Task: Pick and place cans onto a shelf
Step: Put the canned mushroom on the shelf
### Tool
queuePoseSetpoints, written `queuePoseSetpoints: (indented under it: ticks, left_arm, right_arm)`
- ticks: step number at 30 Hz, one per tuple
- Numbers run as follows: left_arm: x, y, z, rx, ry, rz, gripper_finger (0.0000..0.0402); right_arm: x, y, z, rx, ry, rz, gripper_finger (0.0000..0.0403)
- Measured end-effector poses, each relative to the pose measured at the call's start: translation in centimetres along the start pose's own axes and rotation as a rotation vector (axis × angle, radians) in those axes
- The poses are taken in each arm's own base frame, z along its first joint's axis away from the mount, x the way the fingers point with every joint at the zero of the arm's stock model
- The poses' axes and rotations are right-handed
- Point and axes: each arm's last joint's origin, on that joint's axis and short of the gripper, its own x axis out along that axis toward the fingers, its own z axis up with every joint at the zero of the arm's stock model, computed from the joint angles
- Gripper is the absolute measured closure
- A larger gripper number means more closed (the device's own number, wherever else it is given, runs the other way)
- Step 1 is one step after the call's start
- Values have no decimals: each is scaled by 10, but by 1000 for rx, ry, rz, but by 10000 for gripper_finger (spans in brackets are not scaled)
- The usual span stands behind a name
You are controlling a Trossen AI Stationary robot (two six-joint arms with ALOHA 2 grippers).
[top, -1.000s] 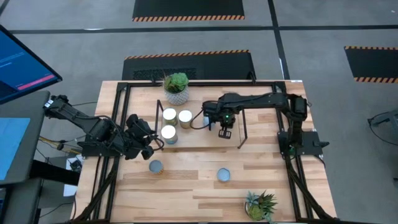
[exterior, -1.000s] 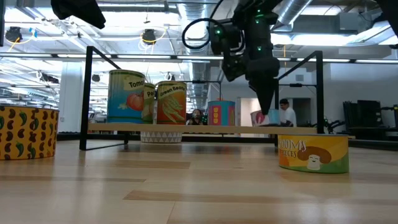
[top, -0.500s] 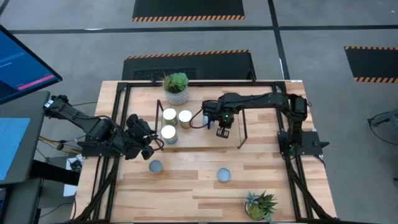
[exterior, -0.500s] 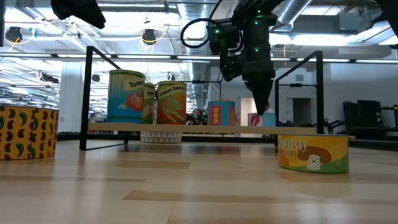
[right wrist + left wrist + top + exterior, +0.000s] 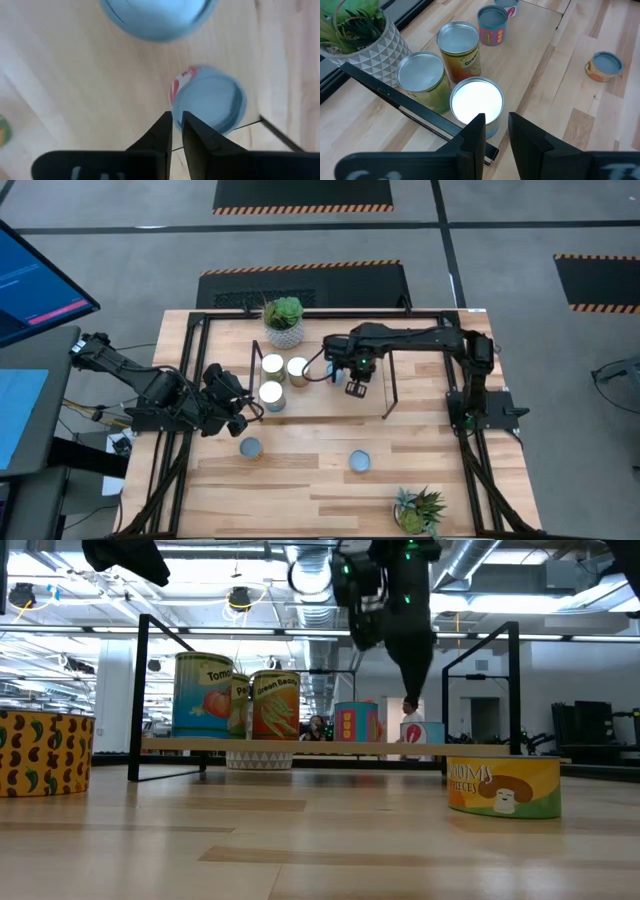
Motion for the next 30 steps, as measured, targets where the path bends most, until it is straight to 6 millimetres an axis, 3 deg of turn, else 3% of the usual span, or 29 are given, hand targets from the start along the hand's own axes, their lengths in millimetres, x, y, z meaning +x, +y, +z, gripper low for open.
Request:
queuePoseSetpoints:
  ticks: [5,11,19,24,30]
  left_arm:
    - [0,0,0,0,2,-2,329]
    - [0,0,0,2,5,-5,329]
    - [0,0,0,32,5,-5,329]
    - [0,0,0,62,6,-6,329]
    - [0,0,0,96,15,-15,329]
  right_arm:
    - [-31,11,5,26,-69,32,339]
    - [-55,47,0,-71,-113,138,339]
    - [-61,101,-19,-225,-128,155,339]
    - [-64,130,-29,-169,-153,167,339]
    - [-67,160,-46,-219,-169,183,339]
